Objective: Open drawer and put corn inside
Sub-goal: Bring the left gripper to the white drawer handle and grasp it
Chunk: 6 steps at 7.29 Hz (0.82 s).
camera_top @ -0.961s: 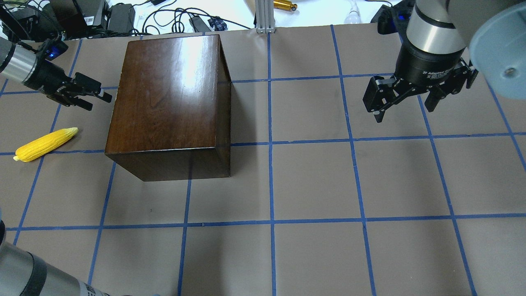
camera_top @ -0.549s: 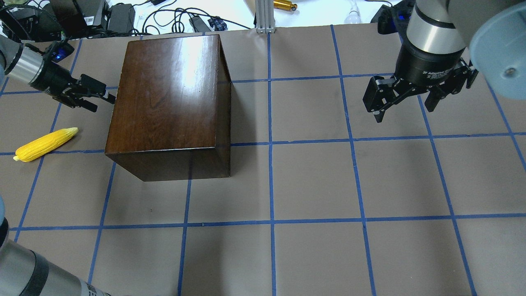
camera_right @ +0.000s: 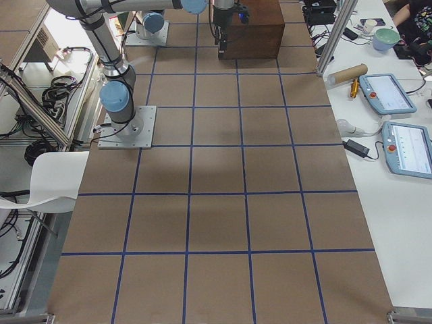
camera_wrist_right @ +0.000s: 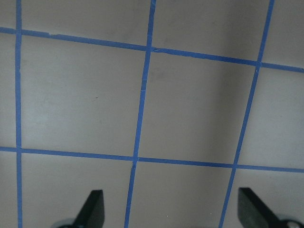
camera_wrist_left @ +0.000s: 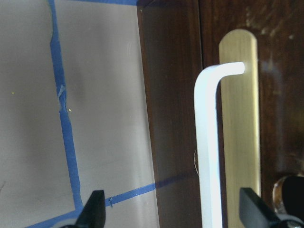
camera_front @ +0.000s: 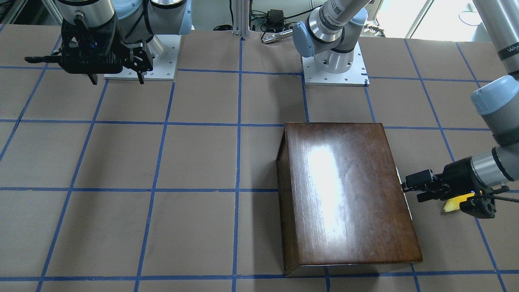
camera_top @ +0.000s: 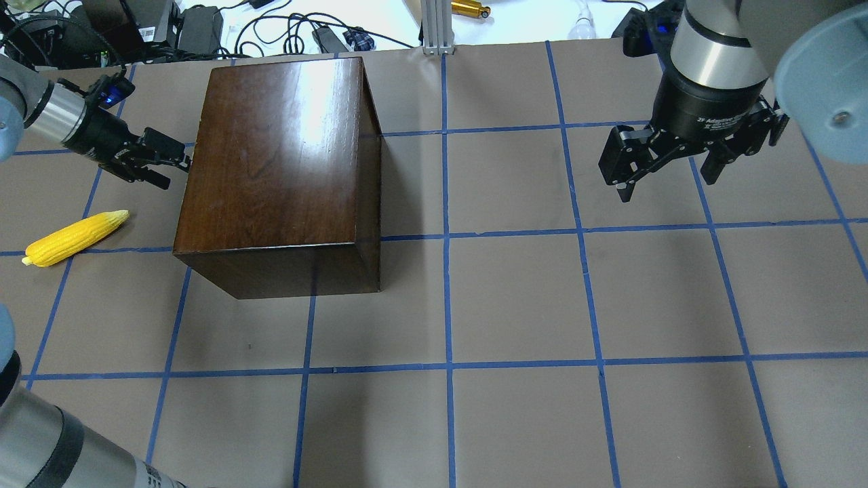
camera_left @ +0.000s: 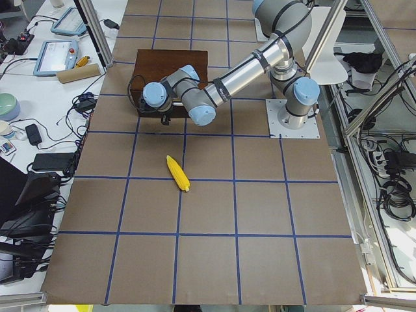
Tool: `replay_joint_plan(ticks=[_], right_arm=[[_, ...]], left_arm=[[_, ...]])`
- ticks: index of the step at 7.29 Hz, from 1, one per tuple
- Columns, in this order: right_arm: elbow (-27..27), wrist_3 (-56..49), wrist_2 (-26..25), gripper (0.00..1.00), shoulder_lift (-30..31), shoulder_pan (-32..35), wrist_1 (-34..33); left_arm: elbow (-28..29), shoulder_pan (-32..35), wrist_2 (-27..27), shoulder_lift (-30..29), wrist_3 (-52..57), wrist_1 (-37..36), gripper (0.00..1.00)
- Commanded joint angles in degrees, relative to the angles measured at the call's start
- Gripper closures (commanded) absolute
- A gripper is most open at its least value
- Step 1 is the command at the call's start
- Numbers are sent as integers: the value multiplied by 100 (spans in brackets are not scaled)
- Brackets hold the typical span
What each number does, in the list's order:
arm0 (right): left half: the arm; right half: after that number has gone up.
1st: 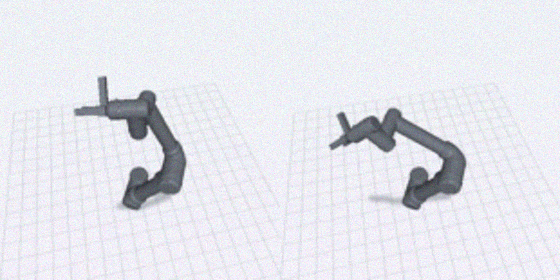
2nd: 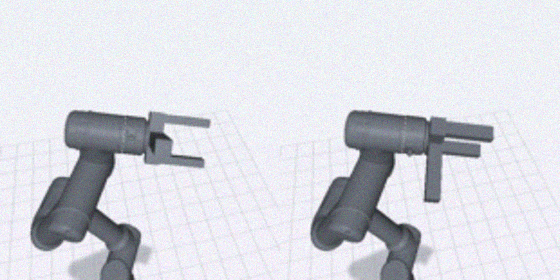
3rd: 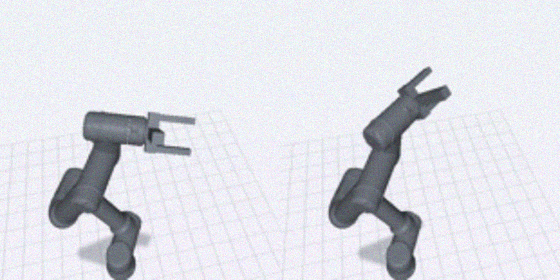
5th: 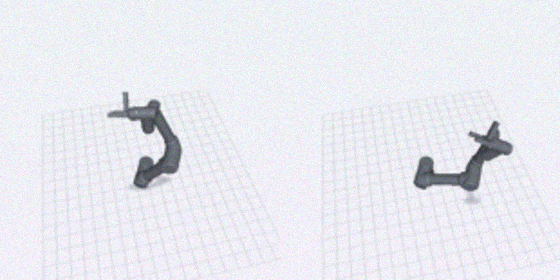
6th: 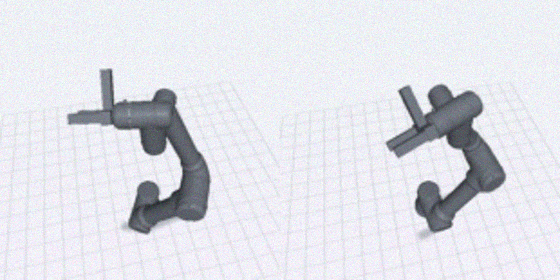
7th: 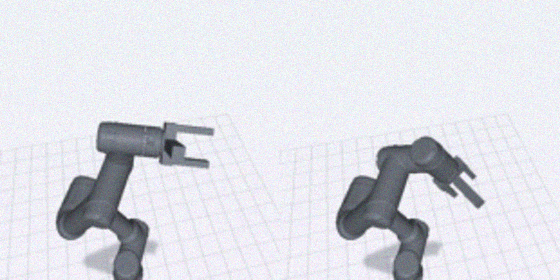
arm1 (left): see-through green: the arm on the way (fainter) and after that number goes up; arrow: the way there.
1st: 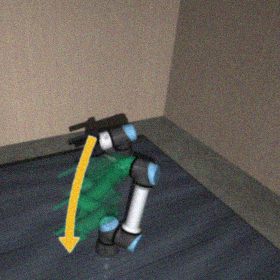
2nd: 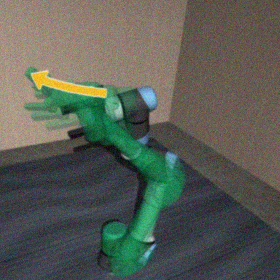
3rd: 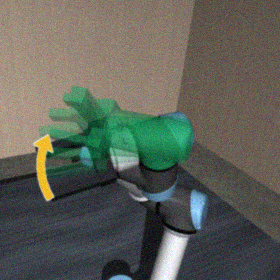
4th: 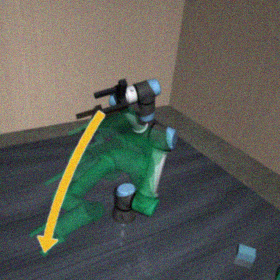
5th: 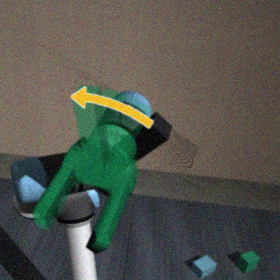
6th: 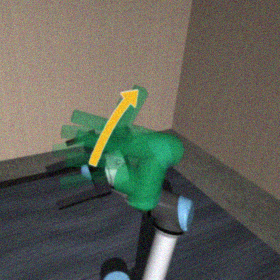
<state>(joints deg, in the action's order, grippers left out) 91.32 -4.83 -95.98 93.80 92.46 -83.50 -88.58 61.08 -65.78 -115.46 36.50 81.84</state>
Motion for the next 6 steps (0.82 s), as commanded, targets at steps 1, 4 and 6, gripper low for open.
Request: replay_joint_plan(ticks=[1,4,6], right_arm=[[0,0,0,0,7,0,0],[0,0,0,0,7,0,0],[0,0,0,0,-2,0,0]], left_arm=[[-19,9,-5,-64,-3,-2,0],[-27,9,-5,-143,-20,-10,0],[-27,9,-22,-205,-20,-11,0]])
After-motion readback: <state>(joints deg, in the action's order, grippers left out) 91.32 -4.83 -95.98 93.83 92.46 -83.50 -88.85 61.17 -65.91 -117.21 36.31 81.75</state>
